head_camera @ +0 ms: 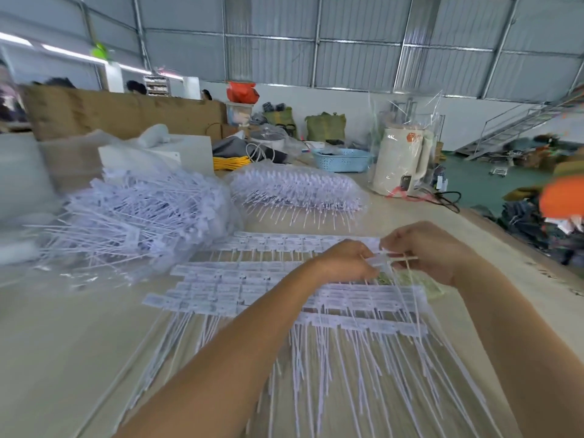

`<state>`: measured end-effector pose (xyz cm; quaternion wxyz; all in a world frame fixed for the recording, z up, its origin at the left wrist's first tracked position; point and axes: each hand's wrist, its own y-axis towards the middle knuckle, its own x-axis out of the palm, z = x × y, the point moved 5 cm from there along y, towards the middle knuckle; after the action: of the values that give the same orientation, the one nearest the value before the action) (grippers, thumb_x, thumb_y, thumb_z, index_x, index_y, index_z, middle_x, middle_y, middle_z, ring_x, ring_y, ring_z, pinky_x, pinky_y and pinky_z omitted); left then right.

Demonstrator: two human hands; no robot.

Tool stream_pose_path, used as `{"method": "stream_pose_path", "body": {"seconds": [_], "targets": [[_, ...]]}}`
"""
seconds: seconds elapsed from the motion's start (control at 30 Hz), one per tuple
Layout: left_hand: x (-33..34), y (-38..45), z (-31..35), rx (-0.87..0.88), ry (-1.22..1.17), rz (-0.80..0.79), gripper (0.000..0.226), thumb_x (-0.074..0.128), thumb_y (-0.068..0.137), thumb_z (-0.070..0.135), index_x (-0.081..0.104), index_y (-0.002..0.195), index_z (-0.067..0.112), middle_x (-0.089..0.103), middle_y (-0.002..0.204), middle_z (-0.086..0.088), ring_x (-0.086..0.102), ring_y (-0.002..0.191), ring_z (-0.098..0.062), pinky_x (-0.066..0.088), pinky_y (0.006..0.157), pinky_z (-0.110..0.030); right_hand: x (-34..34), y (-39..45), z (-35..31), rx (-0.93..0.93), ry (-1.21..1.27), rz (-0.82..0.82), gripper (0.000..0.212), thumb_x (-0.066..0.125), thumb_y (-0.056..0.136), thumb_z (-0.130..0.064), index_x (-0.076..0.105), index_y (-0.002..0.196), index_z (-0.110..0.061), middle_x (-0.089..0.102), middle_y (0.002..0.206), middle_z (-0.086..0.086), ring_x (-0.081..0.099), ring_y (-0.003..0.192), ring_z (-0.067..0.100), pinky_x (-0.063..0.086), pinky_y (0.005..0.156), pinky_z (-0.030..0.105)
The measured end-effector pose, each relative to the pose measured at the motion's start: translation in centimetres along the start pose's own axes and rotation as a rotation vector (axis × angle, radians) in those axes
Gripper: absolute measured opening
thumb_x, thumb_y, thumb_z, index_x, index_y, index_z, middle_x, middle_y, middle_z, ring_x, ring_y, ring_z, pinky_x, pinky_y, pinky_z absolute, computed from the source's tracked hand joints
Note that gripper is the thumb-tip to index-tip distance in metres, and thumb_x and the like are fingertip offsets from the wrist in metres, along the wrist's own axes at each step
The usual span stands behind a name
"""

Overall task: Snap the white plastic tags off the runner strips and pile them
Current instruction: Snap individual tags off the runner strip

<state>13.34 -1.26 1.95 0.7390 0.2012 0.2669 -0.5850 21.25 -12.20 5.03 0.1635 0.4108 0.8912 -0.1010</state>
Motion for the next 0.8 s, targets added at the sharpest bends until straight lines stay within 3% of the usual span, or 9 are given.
{"method": "stream_pose_path", "body": {"seconds": [0.07,0.17,0.27,0.4,0.5,0.6,0.67,0.73,0.8], "targets": [[0.5,-0.2,-1.1,-0.012,0.097,-0.008,0.033,0.066,0.086,0.027,0.061,0.115,0.011,0.063,0.111,-0.007,0.06,0.099,-0.02,0.044,0.076,-0.027,1.3,0.3,1.5,0.063,-0.063,0.072,0.008,0.065,0.083,-0.006,0.061,0.078,-0.002,0.056,0.081,0.014,0.053,0.078,0.026,0.044,0.072,0.035],[1.4,-0.2,-2.3,0.021,0.241,0.108,0.031,0.06,0.089,0.04,0.061,0.112,0.02,0.061,0.112,-0.004,0.056,0.106,-0.024,0.041,0.083,-0.031,2.2,0.8,2.7,0.079,-0.038,0.137,0.006,0.064,0.082,-0.006,0.058,0.081,-0.005,0.046,0.08,0.014,0.043,0.075,0.024,0.036,0.068,0.035],[1.9,0.5,-2.4,0.07,0.435,0.214,0.03,0.047,0.095,0.035,0.059,0.108,0.011,0.057,0.11,-0.011,0.053,0.104,-0.03,0.037,0.093,-0.044,1.8,0.7,2.0,-0.02,-0.076,0.236,0.011,0.062,0.081,-0.004,0.057,0.072,-0.004,0.04,0.075,0.011,0.035,0.071,0.022,0.03,0.064,0.033],[1.4,1.8,-2.1,0.045,0.513,0.332,0.036,0.039,0.098,0.034,0.055,0.114,0.007,0.052,0.117,-0.013,0.054,0.104,-0.034,0.034,0.095,-0.044,0.7,0.6,0.3,-0.117,-0.106,0.343,0.023,0.063,0.083,-0.007,0.053,0.067,0.005,0.044,0.071,0.009,0.039,0.067,0.02,0.033,0.064,0.032],[0.4,2.3,-1.5,0.078,0.484,0.421,0.037,0.036,0.099,0.034,0.049,0.124,0.009,0.049,0.122,-0.012,0.054,0.106,-0.033,0.035,0.094,-0.043,0.1,0.6,-0.2,-0.152,-0.006,0.329,0.023,0.065,0.085,-0.009,0.059,0.072,0.009,0.054,0.071,0.011,0.05,0.067,0.023,0.042,0.065,0.033],[-1.4,2.0,-0.1,0.178,0.343,0.493,0.028,0.04,0.099,0.035,0.047,0.116,0.014,0.054,0.11,-0.011,0.057,0.094,-0.032,0.044,0.086,-0.042,-1.3,-0.1,-0.2,-0.153,0.205,0.341,0.013,0.063,0.087,-0.007,0.064,0.075,-0.005,0.062,0.075,0.011,0.062,0.062,0.019,0.046,0.053,0.026],[-3.1,1.4,1.3,0.242,0.271,0.517,0.025,0.043,0.098,0.037,0.046,0.111,0.017,0.059,0.093,-0.007,0.059,0.075,-0.025,0.052,0.069,-0.038,-2.9,-0.5,0.4,-0.108,0.296,0.382,0.012,0.061,0.088,-0.007,0.061,0.077,-0.004,0.062,0.074,0.01,0.059,0.047,0.013,0.038,0.039,0.02],[-5.0,1.0,2.6,0.258,0.233,0.543,0.025,0.045,0.097,0.039,0.046,0.111,0.019,0.06,0.079,-0.002,0.053,0.056,-0.017,0.048,0.053,-0.029,-3.0,-0.6,2.0,0.029,0.358,0.259,0.015,0.054,0.091,-0.004,0.055,0.077,-0.001,0.059,0.067,0.011,0.052,0.035,0.011,0.031,0.031,0.015],[-6.9,0.6,4.0,0.283,0.18,0.593,0.026,0.048,0.096,0.039,0.05,0.11,0.017,0.061,0.08,-0.002,0.051,0.055,-0.016,0.042,0.051,-0.026,-1.1,-0.8,3.8,0.176,0.293,0.044,0.02,0.047,0.093,0.001,0.053,0.074,0.004,0.058,0.06,0.017,0.052,0.033,0.013,0.034,0.03,0.014]]}}
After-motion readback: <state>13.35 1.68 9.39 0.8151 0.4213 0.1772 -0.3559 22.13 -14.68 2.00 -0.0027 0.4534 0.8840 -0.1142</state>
